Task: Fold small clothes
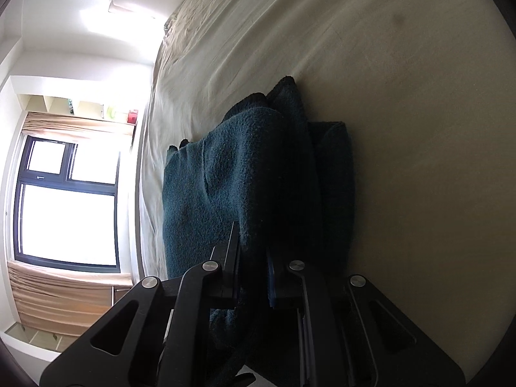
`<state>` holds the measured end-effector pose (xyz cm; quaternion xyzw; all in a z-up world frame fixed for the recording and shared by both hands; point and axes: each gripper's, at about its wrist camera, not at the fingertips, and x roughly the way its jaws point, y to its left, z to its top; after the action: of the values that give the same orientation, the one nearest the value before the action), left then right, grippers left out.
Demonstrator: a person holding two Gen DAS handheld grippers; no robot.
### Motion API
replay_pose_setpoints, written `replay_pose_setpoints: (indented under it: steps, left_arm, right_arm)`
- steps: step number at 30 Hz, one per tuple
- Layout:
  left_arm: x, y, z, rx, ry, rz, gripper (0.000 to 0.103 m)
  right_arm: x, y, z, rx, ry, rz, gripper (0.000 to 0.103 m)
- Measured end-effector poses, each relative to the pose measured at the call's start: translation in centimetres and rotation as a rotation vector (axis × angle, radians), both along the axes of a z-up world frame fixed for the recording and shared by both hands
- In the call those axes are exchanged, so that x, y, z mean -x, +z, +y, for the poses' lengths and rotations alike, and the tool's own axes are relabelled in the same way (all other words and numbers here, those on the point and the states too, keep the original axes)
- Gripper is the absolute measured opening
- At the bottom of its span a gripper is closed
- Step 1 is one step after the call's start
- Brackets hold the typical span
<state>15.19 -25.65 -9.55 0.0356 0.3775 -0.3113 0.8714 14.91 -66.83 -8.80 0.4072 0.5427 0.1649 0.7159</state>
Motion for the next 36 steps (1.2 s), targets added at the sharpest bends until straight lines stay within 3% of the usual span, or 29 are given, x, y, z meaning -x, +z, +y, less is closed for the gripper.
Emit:
replay_pose_setpoints:
  steps: [3,10,14,18,22,24,26,28,31,33,35,36]
  left_arm:
    - [0.8,0.9,2.3,0.036,0.013,-0.012,0.068]
    - [-0.1,4.4,8.2,0.206,0.093,-0.058,0.072]
    - [-2.4,2.9,9.0,0.089,0.139,-0.073,0.071]
    - [-5.3,-0.8,9.8,0.021,0.165,0.065,0.065]
    - [-4.8,-1.1,9.7,-0.012,0.155,0.018,0.065]
    - [-4.9,-1.2,10.0,0.004,0.158,0.025,0.067]
    - [-5.1,-1.3,10.2,0.013,0.157,0.029,0.067]
    - [-5.1,-1.3,10.3,0.015,0.155,0.03,0.067]
    - [-5.0,-1.4,10.2,0.002,0.145,0.027,0.067]
    - [-4.8,-1.3,10.0,-0.01,0.137,0.028,0.067]
    - [-4.8,-1.3,10.1,-0.009,0.132,0.038,0.067]
    - [-4.9,-1.3,10.2,-0.008,0.13,0.044,0.067]
  right_arm:
    - [-0.2,-0.3,0.8,-0.009,-0.002,-0.002,0.011]
    - [-0.6,0.7,1.6,0.027,0.032,-0.011,0.01]
    - [-1.2,-0.2,2.8,0.033,0.042,0.005,0.011]
    - [-1.0,-1.0,3.2,0.016,0.026,0.001,0.011]
    - [-0.1,-0.6,3.4,-0.02,-0.01,0.009,0.015]
    - [1.1,-0.1,3.6,-0.074,-0.014,0.012,0.019]
    - [2.6,0.0,3.9,-0.113,-0.011,0.001,0.039]
    - [3.9,0.1,4.8,-0.116,0.003,-0.007,0.048]
    - [4.7,-0.6,6.4,-0.111,0.021,0.012,0.047]
    - [4.6,-0.9,7.3,-0.09,0.024,0.015,0.041]
    - [4.5,-1.1,7.5,-0.047,0.01,0.035,0.018]
    - [4.7,-1.0,7.7,-0.039,0.002,0.034,0.016]
